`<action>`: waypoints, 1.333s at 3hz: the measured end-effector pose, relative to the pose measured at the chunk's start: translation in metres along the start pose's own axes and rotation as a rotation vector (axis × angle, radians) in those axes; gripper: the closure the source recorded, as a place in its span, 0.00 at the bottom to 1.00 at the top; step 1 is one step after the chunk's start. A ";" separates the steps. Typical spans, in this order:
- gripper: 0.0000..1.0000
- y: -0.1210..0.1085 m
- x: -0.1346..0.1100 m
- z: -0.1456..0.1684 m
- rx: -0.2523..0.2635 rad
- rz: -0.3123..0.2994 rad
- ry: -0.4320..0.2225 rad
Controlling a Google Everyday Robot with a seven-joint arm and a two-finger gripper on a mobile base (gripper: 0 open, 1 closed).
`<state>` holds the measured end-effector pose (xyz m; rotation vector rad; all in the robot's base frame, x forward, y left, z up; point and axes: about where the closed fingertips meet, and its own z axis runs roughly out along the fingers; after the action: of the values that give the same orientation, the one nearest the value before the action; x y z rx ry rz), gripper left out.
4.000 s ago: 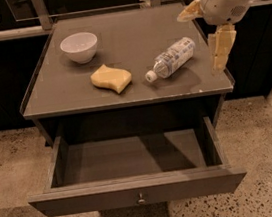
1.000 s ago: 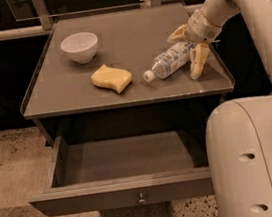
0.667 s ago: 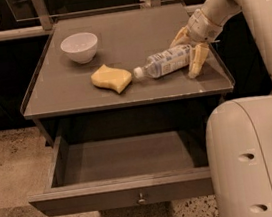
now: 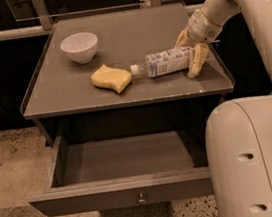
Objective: Place blue plastic bottle into top drawer
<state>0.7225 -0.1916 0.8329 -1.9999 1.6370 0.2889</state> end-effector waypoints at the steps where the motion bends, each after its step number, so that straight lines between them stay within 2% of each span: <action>1: 1.00 0.000 0.000 0.000 0.000 0.000 0.000; 2: 1.00 -0.001 -0.002 -0.004 0.000 0.000 0.000; 4: 1.00 -0.028 -0.062 -0.027 0.041 -0.058 0.082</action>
Offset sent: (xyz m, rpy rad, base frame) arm 0.0023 0.0251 0.0268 -0.0596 0.0120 0.0318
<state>0.7295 -0.1504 0.8929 -2.0486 1.6178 0.1533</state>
